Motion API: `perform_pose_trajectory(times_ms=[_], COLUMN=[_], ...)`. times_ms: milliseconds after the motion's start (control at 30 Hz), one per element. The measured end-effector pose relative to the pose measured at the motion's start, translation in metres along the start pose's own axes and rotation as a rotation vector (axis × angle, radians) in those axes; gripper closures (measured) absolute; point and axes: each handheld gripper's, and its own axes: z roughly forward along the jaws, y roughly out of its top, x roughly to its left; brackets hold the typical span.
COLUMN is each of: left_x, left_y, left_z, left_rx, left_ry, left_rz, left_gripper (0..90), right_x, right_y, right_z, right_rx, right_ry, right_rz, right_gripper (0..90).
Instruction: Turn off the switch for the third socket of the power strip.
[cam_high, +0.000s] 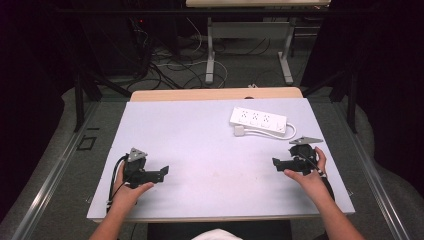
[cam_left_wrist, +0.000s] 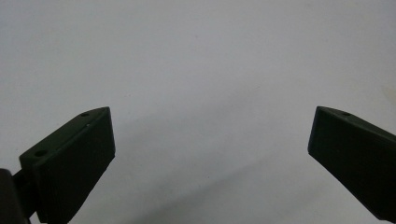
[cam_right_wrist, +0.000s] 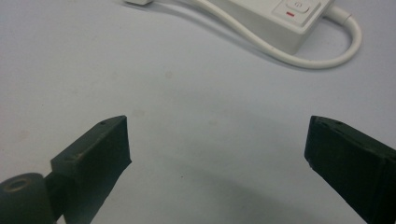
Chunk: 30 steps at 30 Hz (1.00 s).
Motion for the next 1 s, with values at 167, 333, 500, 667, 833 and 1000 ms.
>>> perform_pose_trajectory(times_ms=[167,333,500,667,833,1000], left_x=[0.0,0.0,-0.001,-0.001,-0.001,-0.001], left_y=[0.0,0.0,0.0,0.0,0.0,0.0], left_z=[-0.002,-0.002,-0.002,-0.002,-0.002,-0.002], left_rx=[0.004,0.003,-0.001,0.009,0.01,0.011], left_ry=[-0.003,-0.006,-0.005,-0.009,-0.009,-0.009], left_rz=[0.0,0.001,-0.002,0.002,0.003,0.003], left_gripper=[0.6,0.7,0.6,0.7,0.6,0.7], right_x=[-0.001,0.002,0.006,0.009,0.011,0.013], right_y=[0.015,0.025,0.031,0.041,0.051,0.061], right_z=[-0.002,0.0,0.001,0.003,0.005,0.005], right_rx=[0.016,0.029,0.047,0.05,0.073,0.081], right_ry=[0.009,0.023,0.029,0.041,0.047,0.052], right_rz=[-0.015,-0.023,-0.053,-0.087,-0.114,-0.138], right_gripper=[7.5,9.6,12.9,14.0,14.4,14.9])
